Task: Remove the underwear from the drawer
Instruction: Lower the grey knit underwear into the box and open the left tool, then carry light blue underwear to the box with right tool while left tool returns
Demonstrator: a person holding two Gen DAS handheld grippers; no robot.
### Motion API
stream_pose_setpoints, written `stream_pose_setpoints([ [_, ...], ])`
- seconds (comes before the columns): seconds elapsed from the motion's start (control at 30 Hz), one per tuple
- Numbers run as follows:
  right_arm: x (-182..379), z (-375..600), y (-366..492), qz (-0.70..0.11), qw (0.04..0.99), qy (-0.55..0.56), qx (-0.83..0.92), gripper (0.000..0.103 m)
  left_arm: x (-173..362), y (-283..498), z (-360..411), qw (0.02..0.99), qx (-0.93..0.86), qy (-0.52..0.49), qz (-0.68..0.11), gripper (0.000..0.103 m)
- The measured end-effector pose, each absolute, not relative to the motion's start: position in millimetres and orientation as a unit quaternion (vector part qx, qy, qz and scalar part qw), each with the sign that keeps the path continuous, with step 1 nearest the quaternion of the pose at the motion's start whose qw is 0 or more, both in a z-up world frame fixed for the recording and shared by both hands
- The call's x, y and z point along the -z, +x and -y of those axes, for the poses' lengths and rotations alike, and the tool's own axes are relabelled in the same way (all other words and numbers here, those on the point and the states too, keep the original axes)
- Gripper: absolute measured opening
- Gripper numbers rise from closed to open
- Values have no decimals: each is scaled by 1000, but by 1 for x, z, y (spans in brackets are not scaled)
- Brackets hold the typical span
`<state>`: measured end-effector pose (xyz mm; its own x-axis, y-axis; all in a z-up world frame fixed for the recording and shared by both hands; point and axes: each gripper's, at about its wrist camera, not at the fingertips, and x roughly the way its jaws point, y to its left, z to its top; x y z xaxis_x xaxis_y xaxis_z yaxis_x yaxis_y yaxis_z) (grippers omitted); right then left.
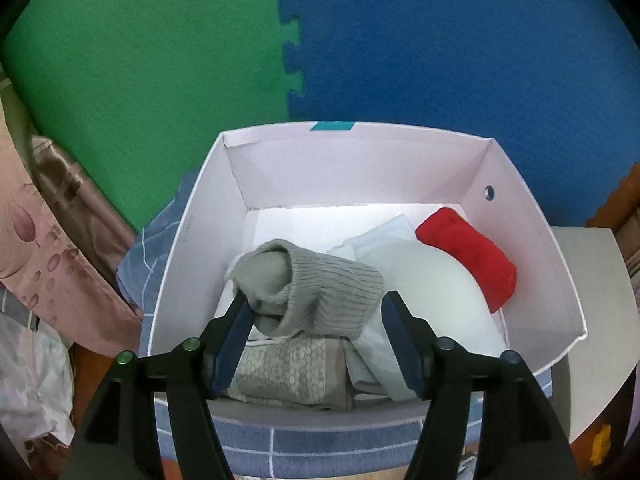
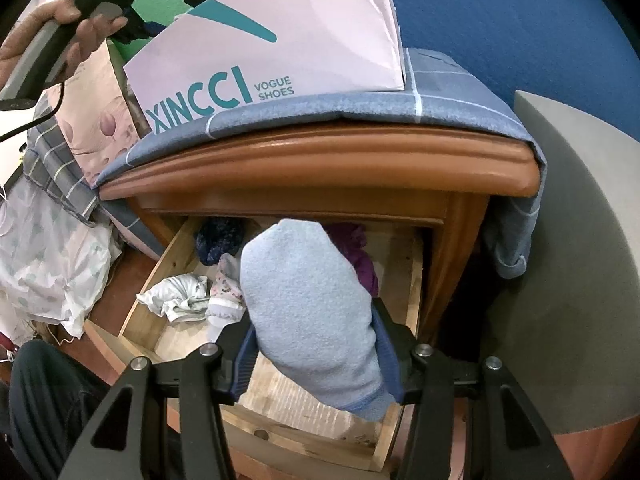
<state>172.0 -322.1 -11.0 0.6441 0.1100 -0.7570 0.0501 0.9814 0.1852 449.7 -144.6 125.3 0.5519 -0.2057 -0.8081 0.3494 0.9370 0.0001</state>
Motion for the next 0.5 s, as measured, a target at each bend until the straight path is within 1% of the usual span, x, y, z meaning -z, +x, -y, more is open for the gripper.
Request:
stream_pose_setpoints([
  [0.17, 12, 318, 172, -422, 902, 87, -17, 52, -140, 430, 134, 885, 167, 72, -429, 63],
  [0.27, 13, 316, 173, -425, 901, 80, -16, 52, -150, 412, 122, 890, 167, 65, -419, 65],
  [0.4, 14, 312, 172, -426, 902, 70, -16, 52, -159, 382, 100, 900, 164, 60, -400, 71],
  [0.43, 14, 312, 172, -427, 902, 69, -17, 52, -159, 374, 95, 902, 163, 62, -396, 75],
  [0.5, 14, 311, 173, -427, 902, 67, -16, 52, -157, 352, 82, 909, 154, 71, -382, 79],
])
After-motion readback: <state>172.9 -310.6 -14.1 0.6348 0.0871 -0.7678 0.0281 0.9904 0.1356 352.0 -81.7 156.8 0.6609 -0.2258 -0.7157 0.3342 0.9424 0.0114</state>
